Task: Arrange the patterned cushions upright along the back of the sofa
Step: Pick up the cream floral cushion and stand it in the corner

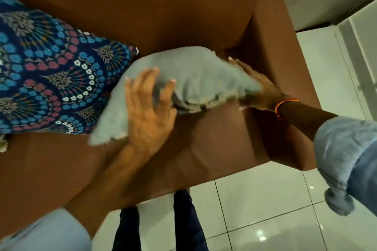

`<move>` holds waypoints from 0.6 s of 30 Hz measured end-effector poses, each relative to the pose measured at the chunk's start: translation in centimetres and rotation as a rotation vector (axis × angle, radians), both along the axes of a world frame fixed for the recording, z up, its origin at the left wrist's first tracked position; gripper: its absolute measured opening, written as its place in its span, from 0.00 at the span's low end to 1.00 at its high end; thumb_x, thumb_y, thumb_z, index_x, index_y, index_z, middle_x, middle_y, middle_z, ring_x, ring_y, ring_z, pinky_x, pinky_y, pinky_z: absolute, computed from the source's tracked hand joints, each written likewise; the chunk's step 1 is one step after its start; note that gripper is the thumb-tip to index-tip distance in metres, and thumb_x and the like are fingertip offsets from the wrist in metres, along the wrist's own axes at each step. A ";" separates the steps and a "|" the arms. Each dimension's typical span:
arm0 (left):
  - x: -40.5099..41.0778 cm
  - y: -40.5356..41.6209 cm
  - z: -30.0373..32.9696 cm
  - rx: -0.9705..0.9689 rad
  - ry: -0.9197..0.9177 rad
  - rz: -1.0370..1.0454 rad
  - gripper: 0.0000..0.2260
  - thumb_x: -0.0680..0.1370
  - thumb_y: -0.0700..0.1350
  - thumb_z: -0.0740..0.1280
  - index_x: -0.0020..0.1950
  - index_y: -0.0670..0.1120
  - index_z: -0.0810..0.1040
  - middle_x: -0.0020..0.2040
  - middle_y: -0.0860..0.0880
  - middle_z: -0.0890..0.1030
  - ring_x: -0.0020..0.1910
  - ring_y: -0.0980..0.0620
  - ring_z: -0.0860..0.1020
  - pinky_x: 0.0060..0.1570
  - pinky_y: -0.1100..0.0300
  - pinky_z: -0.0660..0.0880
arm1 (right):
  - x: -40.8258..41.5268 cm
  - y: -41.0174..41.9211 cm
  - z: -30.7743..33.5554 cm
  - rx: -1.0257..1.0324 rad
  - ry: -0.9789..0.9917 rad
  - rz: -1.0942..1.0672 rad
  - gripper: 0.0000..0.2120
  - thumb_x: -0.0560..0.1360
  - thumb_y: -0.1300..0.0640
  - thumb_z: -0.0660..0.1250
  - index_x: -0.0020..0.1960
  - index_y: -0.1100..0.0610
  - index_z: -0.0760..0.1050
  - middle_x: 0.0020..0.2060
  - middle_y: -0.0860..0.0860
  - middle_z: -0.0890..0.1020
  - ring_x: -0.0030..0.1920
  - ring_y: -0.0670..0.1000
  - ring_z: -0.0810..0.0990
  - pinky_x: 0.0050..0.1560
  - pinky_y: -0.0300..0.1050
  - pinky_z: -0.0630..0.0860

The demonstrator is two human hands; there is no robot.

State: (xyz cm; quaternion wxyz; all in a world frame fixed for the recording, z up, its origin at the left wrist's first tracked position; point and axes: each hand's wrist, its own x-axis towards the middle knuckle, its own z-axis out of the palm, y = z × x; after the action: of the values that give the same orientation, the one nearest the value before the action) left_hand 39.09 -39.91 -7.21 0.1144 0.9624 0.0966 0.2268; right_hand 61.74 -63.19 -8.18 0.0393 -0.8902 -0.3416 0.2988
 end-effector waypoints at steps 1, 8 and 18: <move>1.3 2.3 1.5 0.063 0.065 -0.034 0.32 0.78 0.53 0.70 0.79 0.48 0.61 0.79 0.37 0.62 0.78 0.33 0.64 0.74 0.29 0.63 | 0.4 1.5 -0.2 0.028 -0.058 -0.011 0.63 0.60 0.49 0.86 0.85 0.50 0.51 0.83 0.54 0.61 0.81 0.61 0.64 0.79 0.59 0.63; 8.8 6.6 6.3 0.018 0.434 0.123 0.44 0.73 0.63 0.77 0.81 0.46 0.61 0.64 0.40 0.81 0.61 0.38 0.79 0.60 0.43 0.74 | 2.4 9.8 0.3 0.509 0.325 -0.428 0.33 0.75 0.69 0.75 0.77 0.68 0.67 0.75 0.62 0.73 0.77 0.62 0.72 0.80 0.49 0.66; 13.7 7.1 7.3 -0.735 0.059 0.137 0.23 0.70 0.54 0.82 0.60 0.47 0.81 0.48 0.57 0.84 0.48 0.54 0.84 0.50 0.49 0.85 | 9.4 7.0 9.8 0.633 0.358 -0.322 0.36 0.70 0.62 0.80 0.75 0.55 0.72 0.65 0.41 0.83 0.65 0.38 0.82 0.67 0.37 0.80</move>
State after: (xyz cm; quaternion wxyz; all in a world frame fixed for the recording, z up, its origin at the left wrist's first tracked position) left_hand 52.79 -32.76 0.11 0.4339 0.8545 0.2387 0.1564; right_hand 71.19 -56.19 1.61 0.4170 -0.8102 -0.2607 0.3190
